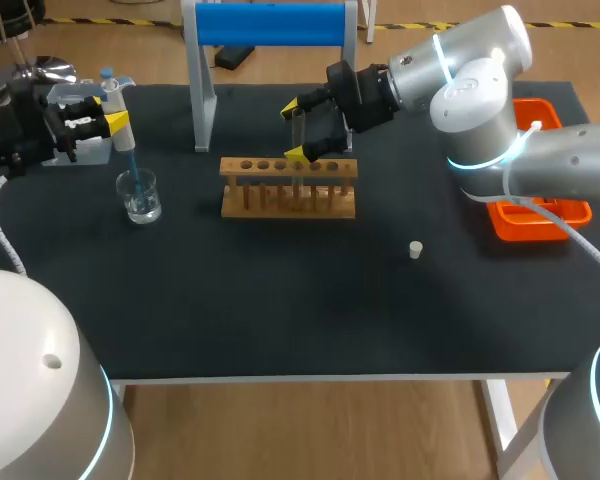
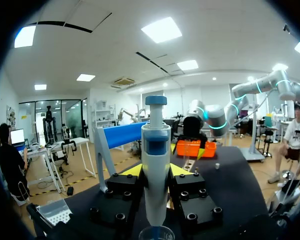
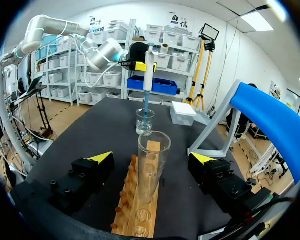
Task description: Invert the test tube, pick up the pipette, mount the tip to pipette, aspirate from beaker and dispense into the tube, eject the tip, return the pipette, and cap with the stopper.
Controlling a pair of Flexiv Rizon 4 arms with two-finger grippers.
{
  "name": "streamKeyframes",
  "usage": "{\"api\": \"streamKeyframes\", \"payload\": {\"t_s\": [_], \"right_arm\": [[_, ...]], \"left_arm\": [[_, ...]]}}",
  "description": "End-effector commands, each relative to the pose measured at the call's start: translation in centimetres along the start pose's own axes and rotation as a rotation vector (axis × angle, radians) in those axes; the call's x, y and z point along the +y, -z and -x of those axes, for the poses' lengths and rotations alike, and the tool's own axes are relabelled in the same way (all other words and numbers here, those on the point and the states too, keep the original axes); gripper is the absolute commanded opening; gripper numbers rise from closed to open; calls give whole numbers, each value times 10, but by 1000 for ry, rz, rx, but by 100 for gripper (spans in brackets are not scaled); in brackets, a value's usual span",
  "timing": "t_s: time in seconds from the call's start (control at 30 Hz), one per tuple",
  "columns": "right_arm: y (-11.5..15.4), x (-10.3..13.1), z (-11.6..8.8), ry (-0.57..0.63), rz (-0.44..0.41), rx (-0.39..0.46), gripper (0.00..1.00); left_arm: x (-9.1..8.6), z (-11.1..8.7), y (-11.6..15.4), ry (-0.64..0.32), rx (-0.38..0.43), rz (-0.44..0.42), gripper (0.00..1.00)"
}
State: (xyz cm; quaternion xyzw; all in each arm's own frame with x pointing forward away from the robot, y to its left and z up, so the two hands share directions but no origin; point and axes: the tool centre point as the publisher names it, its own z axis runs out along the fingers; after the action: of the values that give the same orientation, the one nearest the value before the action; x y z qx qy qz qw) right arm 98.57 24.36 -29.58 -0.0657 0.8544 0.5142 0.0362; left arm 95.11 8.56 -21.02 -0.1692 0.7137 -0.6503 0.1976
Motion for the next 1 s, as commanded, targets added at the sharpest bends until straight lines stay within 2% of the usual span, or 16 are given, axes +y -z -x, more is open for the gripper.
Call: {"api": "streamKeyframes", "payload": {"t_s": [0.03, 0.3, 1.0], "right_arm": [[1, 0, 0, 0, -1, 0, 100], [1, 0, 0, 0, -1, 0, 100], [1, 0, 0, 0, -1, 0, 100]], "left_arm": [[0, 0, 0, 0, 0, 0, 0], [0, 0, 0, 0, 0, 0, 0], [-59, -13, 6, -109, -40, 39, 0]]}}
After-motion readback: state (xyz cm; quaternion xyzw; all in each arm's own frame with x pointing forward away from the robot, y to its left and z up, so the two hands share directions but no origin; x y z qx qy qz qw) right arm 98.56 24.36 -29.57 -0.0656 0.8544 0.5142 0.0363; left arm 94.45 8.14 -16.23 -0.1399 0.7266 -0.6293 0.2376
